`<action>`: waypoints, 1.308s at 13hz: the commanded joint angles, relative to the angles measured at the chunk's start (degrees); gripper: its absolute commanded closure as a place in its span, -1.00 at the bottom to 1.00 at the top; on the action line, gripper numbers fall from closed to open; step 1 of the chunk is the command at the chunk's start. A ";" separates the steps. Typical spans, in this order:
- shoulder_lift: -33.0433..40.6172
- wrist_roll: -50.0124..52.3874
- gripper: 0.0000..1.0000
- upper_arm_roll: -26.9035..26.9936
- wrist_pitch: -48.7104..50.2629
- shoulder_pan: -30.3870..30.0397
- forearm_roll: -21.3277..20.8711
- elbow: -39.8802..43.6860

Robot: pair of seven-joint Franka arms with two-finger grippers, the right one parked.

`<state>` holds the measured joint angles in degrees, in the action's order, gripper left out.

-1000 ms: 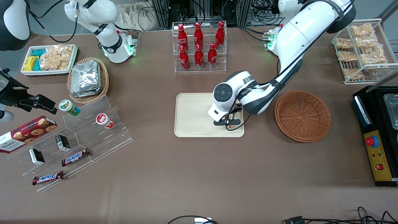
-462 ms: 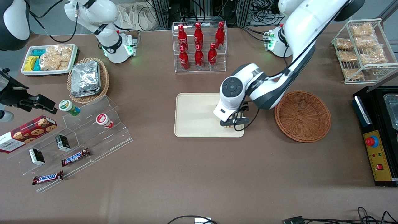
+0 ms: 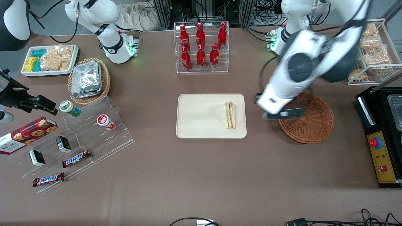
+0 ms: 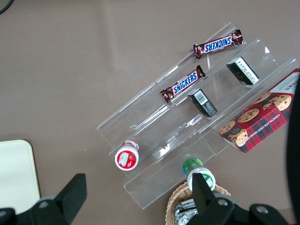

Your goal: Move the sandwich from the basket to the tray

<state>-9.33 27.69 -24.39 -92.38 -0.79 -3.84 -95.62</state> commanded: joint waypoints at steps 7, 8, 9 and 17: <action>12.41 -18.37 -1.00 22.16 3.17 2.01 2.00 -4.49; 12.67 -19.42 -1.00 24.80 3.25 3.76 1.91 -4.05; 12.67 -21.60 -1.00 26.39 3.25 4.65 2.00 -3.52; 11.79 -22.33 -1.00 26.05 4.31 3.16 2.44 0.08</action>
<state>2.53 6.39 1.46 -89.25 2.60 -2.42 -96.92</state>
